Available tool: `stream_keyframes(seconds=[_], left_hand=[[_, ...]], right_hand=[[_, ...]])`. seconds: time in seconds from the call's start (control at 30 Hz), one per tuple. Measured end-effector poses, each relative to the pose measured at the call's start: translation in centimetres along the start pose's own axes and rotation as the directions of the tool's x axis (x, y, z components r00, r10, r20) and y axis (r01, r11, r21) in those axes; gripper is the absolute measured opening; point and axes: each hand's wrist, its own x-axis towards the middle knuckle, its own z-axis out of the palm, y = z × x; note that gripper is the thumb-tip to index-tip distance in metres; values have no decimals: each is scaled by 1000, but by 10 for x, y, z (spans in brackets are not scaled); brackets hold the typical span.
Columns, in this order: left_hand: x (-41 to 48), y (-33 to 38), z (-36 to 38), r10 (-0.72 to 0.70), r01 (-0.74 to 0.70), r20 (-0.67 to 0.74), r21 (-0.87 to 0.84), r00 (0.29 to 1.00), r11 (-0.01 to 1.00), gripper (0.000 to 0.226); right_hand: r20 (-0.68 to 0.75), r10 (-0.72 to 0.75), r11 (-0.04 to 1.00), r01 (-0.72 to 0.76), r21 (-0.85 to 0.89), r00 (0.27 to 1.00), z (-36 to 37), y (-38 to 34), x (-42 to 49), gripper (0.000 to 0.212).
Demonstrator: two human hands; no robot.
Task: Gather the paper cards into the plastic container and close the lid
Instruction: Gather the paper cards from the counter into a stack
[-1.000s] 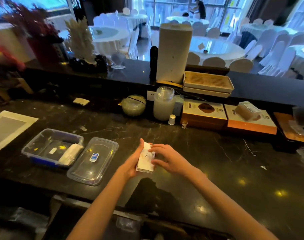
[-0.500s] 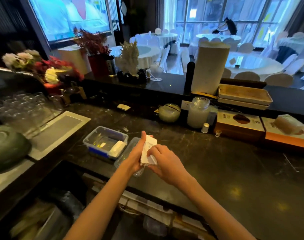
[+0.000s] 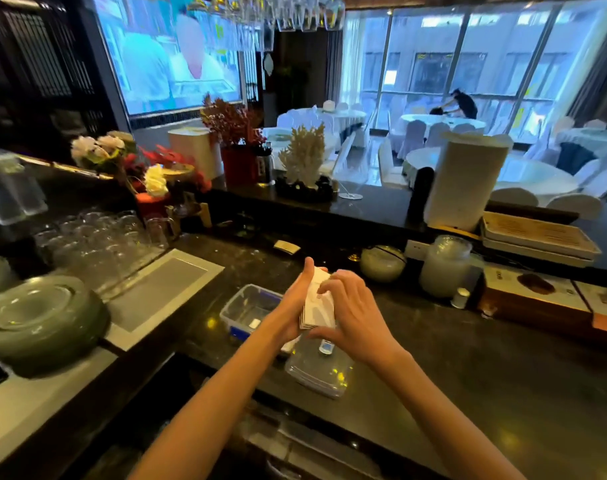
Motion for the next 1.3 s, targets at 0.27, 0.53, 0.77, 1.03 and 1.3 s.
stream_keyframes(seconds=[0.27, 0.53, 0.77, 1.03, 1.3], left_hand=[[8, 77, -121, 71, -68, -24, 106, 997, 992, 57], [22, 100, -218, 48, -45, -31, 73, 998, 996, 73], [65, 87, -255, 192, -207, -271, -26, 943, 978, 75], [155, 83, -253, 335, -285, -215, 231, 917, 930, 62], [301, 131, -254, 140, -100, -217, 187, 966, 977, 41]], right_hand=[[27, 13, 999, -14, 37, 1000, 58, -81, 101, 68], [85, 26, 998, -30, 56, 996, 118, -128, 166, 60], [331, 370, 531, -490, 692, 868, 168, -129, 176, 61], [455, 407, 468, -608, 641, 792, 216, -63, 230, 30], [491, 565, 112, -651, 751, 663, 251, 56, 323, 12]])
